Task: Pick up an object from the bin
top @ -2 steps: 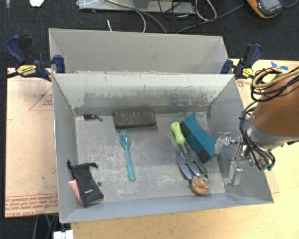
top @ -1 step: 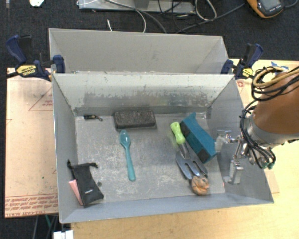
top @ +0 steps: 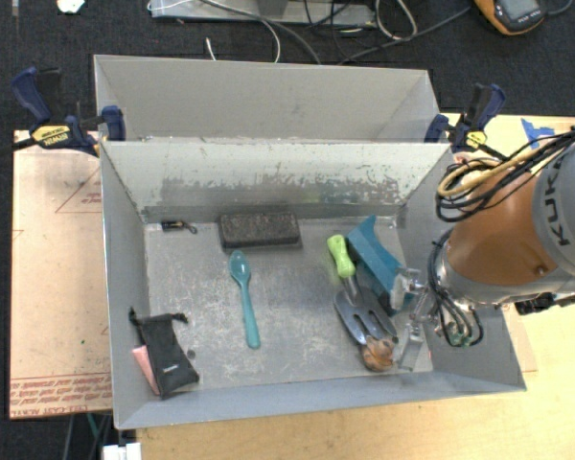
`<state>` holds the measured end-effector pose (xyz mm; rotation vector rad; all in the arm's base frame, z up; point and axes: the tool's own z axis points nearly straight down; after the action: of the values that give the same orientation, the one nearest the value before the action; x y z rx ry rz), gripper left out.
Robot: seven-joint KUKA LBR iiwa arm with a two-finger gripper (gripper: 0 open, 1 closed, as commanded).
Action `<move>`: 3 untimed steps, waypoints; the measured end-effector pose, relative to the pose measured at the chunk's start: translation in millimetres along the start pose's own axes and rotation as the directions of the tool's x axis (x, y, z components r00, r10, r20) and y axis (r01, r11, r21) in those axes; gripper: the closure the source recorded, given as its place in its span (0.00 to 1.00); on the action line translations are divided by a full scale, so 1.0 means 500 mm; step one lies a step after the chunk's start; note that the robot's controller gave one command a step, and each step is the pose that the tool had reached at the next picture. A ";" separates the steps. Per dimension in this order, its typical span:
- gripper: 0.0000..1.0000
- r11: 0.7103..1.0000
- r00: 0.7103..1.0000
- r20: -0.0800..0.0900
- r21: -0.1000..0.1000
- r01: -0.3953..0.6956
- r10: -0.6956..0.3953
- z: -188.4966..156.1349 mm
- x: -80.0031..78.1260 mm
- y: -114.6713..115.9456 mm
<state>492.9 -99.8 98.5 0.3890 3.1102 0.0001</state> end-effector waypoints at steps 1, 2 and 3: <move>0.00 1.000 1.000 -0.005 0.000 -0.017 0.017 -0.022 0.004 0.011; 0.00 0.910 0.910 -0.001 -0.005 0.414 -0.414 -0.014 0.015 0.036; 0.00 0.940 0.940 -0.002 -0.004 0.340 -0.340 0.018 0.019 0.051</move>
Offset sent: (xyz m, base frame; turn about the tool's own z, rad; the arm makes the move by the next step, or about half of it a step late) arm -0.0042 0.0251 0.0015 -0.5493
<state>489.8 -72.9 89.5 -0.1545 3.1327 0.0042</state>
